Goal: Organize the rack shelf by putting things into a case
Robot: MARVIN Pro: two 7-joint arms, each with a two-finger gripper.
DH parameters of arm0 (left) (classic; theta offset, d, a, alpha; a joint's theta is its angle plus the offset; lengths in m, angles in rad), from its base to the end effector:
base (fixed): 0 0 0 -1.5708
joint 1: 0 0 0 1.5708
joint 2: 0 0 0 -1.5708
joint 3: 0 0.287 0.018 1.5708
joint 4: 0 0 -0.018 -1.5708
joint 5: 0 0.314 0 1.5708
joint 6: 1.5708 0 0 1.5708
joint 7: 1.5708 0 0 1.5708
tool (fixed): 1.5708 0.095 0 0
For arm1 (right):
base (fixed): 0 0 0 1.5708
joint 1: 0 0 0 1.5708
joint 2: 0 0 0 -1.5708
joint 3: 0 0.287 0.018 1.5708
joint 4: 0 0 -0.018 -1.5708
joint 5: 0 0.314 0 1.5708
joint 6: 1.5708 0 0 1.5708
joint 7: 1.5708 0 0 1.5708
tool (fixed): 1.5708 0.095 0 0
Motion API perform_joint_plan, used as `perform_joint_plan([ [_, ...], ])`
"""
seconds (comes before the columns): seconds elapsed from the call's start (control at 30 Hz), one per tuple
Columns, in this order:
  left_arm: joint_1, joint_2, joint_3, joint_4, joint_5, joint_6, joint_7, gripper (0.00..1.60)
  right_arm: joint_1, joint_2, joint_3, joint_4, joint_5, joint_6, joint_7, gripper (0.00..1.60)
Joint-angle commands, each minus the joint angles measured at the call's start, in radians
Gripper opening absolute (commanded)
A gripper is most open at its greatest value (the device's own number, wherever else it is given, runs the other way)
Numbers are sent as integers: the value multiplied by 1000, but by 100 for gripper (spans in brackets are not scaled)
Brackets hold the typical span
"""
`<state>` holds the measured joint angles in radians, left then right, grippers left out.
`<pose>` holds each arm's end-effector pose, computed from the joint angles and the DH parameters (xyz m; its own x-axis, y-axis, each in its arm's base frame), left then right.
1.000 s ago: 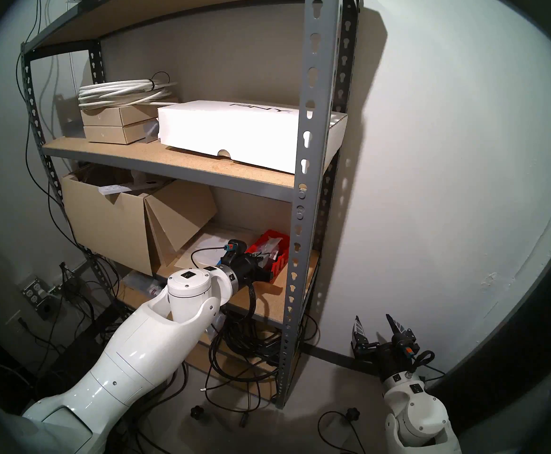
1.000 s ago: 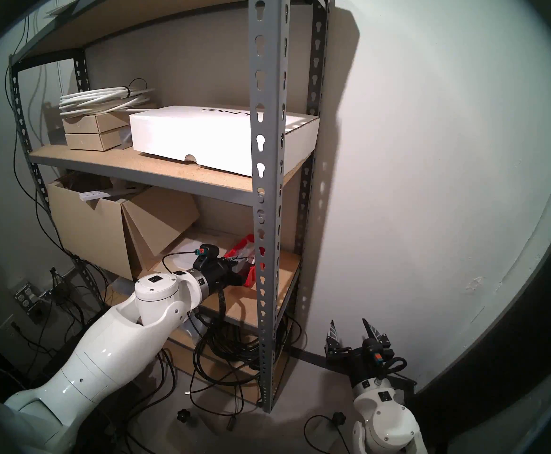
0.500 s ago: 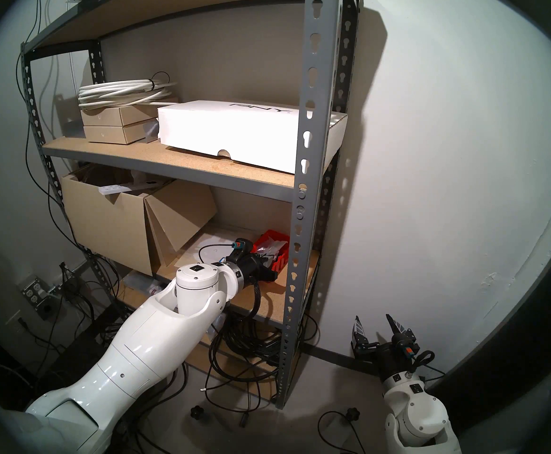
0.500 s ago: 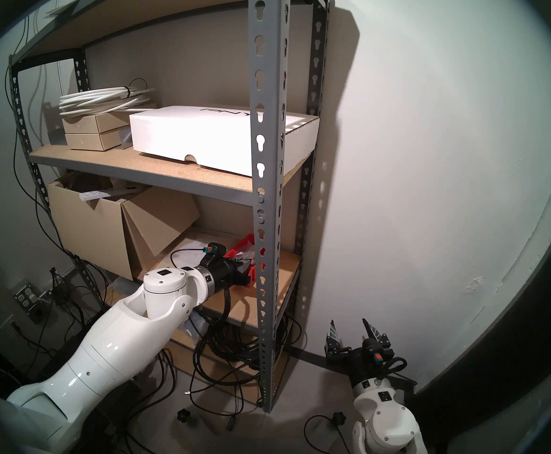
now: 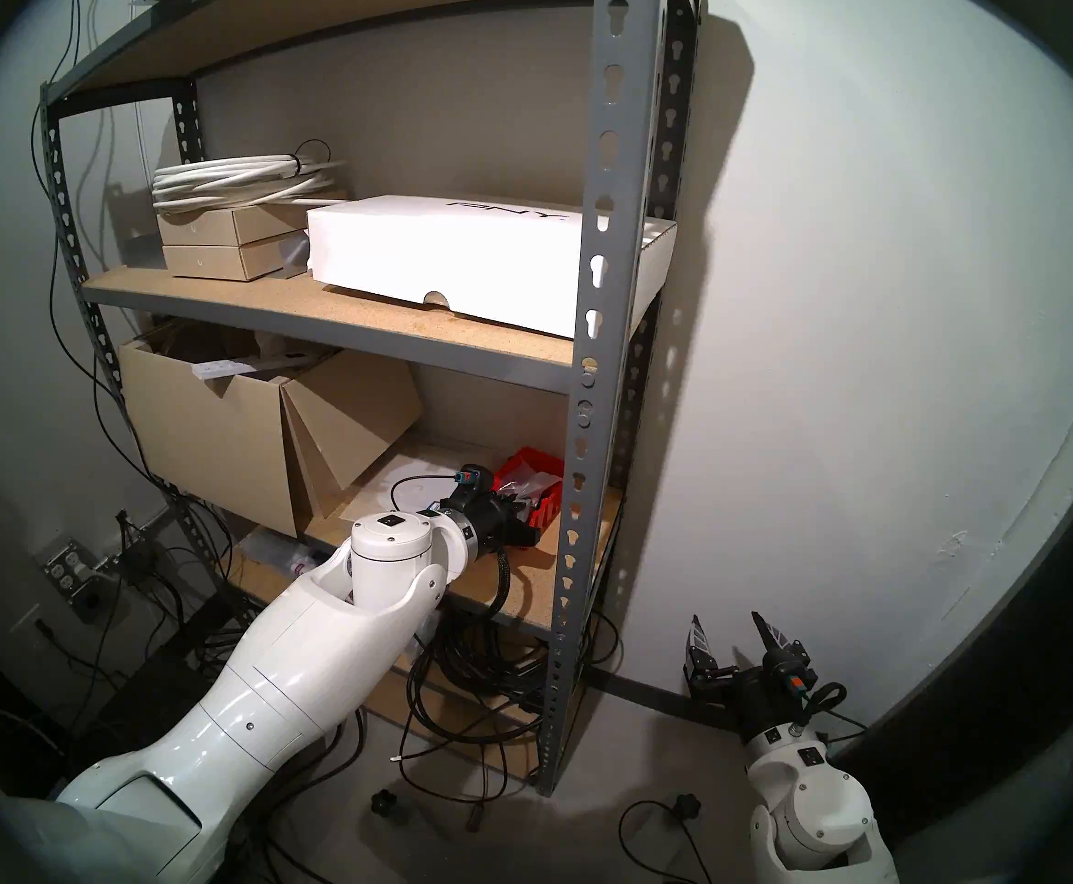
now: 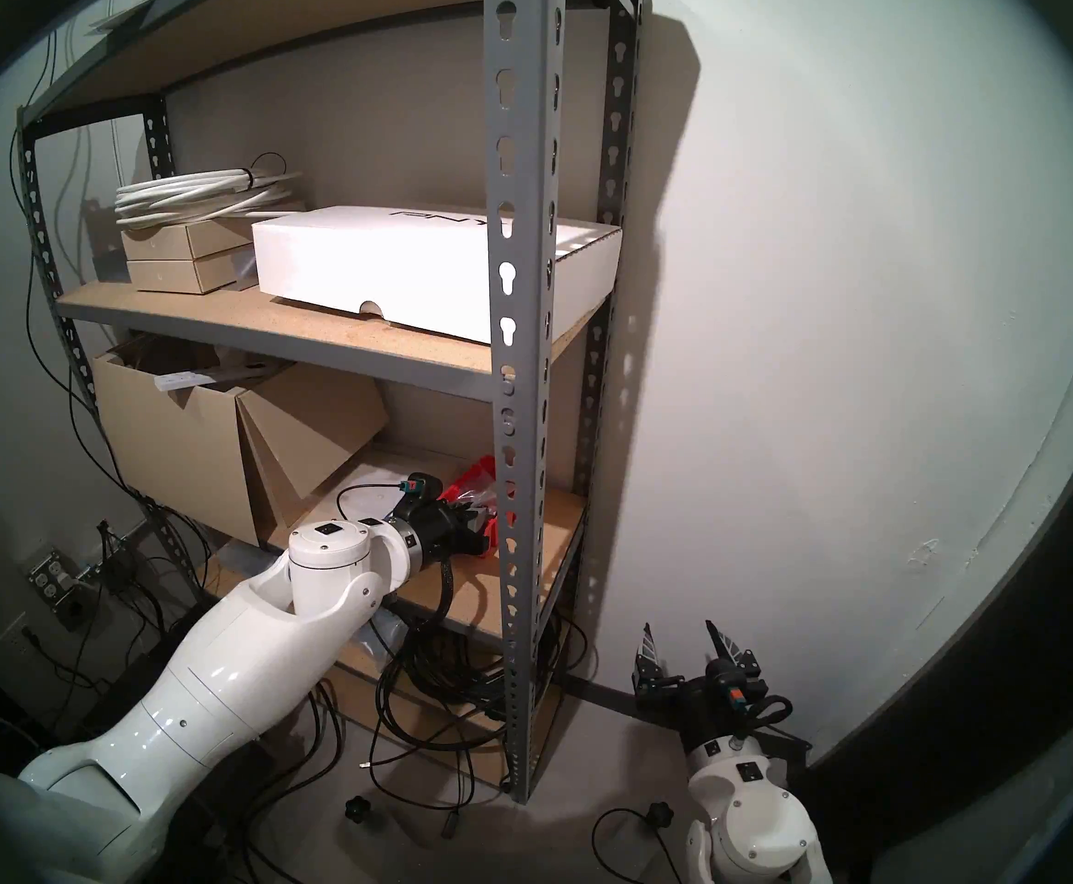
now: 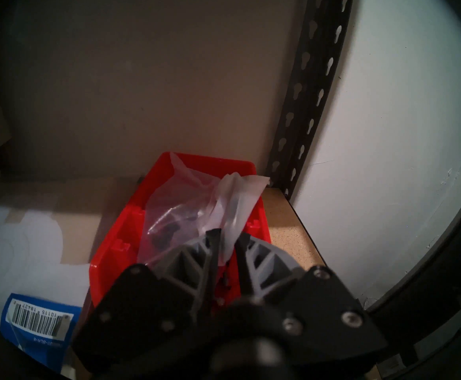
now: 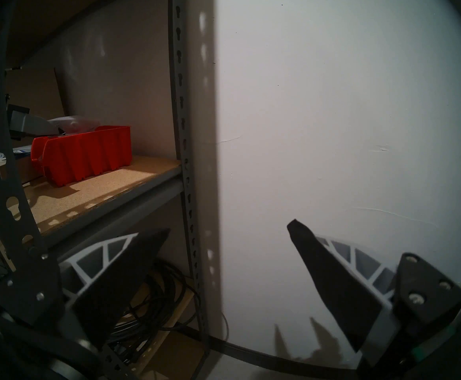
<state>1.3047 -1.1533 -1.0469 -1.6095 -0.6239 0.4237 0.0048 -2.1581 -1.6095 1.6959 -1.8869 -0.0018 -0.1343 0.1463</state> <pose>0.4420 -0.0796 -0.2806 0.3660 -0.0595 0.9287 -0.4734 -0.8711 0.1308 0.2448 -0.0305 -0.3635 0.1403 0.0212 0.9899 0.0199 -0.9996 0.0186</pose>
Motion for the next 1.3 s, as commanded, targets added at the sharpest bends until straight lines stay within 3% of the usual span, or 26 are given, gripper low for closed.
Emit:
perform_joint_plan([
  [0.0, -2, -3, -18, -33, -9, -19, -1, 77, 1, 0, 0, -21, 0, -2, 0, 160],
  [0.63, -45, -20, -42, -32, -14, -29, 20, 83, 1, 0, 0, -20, 0, -3, 0, 160],
  [0.73, -56, -23, -43, -25, -15, -27, 22, 92, 1, 0, 0, -20, 0, -3, 0, 160],
  [1.27, -76, -22, -52, -1, -26, -20, 18, 89, 1, 0, 0, -21, 0, -2, 0, 160],
])
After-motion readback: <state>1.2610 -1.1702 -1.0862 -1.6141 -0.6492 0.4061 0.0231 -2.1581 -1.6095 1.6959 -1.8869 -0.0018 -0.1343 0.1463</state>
